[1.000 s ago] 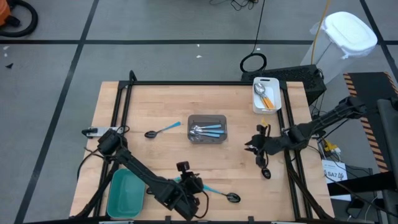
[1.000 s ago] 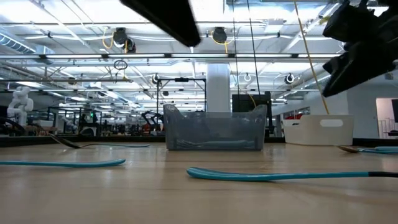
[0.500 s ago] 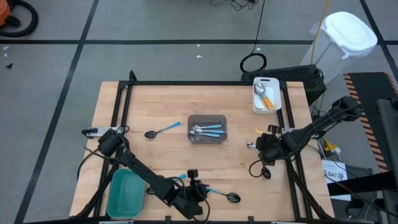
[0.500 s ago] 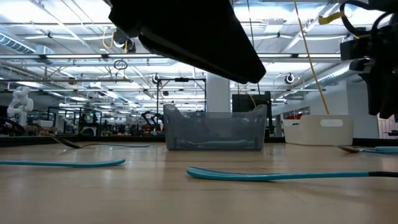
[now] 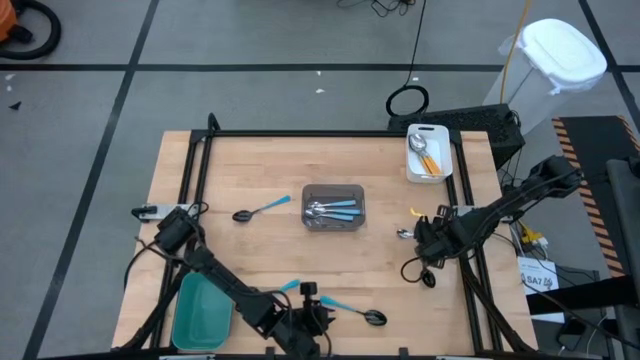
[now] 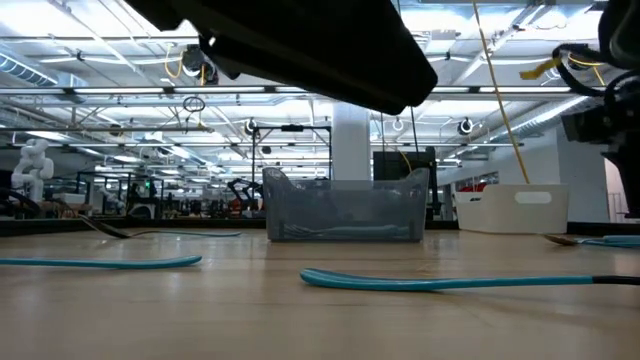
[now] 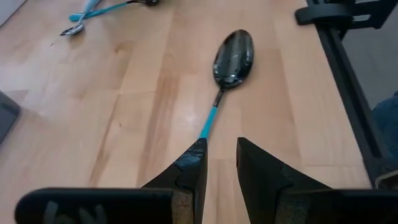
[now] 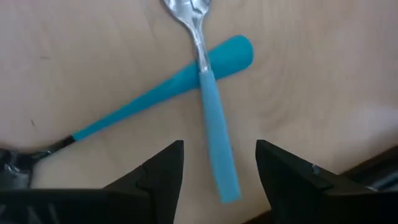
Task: Sort silverware by color (type)
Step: Put the light blue spoon into the black bin
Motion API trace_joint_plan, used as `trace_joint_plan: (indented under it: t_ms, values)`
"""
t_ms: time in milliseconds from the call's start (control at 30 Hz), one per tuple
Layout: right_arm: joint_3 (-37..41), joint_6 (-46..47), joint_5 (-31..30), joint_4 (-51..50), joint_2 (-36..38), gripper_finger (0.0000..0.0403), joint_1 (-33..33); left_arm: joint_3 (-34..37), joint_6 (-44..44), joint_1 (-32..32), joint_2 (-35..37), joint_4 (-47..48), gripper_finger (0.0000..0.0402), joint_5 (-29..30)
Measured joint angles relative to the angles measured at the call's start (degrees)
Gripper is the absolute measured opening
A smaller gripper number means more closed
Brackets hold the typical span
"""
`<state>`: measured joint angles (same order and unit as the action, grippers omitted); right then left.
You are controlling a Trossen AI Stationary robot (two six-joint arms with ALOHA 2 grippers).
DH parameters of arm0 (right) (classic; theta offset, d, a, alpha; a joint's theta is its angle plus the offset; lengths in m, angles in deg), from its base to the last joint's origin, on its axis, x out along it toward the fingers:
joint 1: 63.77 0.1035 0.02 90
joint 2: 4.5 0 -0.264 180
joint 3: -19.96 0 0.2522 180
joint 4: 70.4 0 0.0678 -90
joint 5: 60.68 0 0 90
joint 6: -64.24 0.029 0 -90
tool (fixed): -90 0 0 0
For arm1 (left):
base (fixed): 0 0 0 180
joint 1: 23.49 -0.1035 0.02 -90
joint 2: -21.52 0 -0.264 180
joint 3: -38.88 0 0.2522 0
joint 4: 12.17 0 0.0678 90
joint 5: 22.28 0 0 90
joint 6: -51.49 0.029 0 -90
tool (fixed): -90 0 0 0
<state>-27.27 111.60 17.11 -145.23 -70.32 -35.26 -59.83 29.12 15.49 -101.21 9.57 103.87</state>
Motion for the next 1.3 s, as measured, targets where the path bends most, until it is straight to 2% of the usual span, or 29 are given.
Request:
trace_joint_plan:
  t_ms: [267,500,633,867,1000,1300]
  values:
    - [3.6,-0.1,0.6,3.6,0.0,0.0173,-2.3,0.0,-0.2,0.4,0.0,-0.2,0.0088,-0.1]
    - [7.4,-1.8,4.2,9.2,0.2,0.0151,-3.4,0.0,0.0,0.3,0.0,-0.2,0.0088,-0.1]
    - [7.5,-1.7,4.6,10.4,0.1,0.0119,-3.4,0.0,0.2,0.3,0.0,-0.2,0.0088,-0.2]
    - [7.5,-1.6,4.9,11.4,0.1,0.0037,-3.3,0.0,1.3,-0.3,0.0,-0.2,0.0088,-0.2]
    - [7.1,-0.4,4.5,12.0,0.1,0.0035,-3.3,0.0,1.3,-0.5,0.0,-0.2,0.0088,-0.2]
    - [1.0,0.0,2.0,11.1,-0.1,0.0035,-2.4,0.0,0.9,-0.4,0.0,-0.2,0.0088,-0.2]
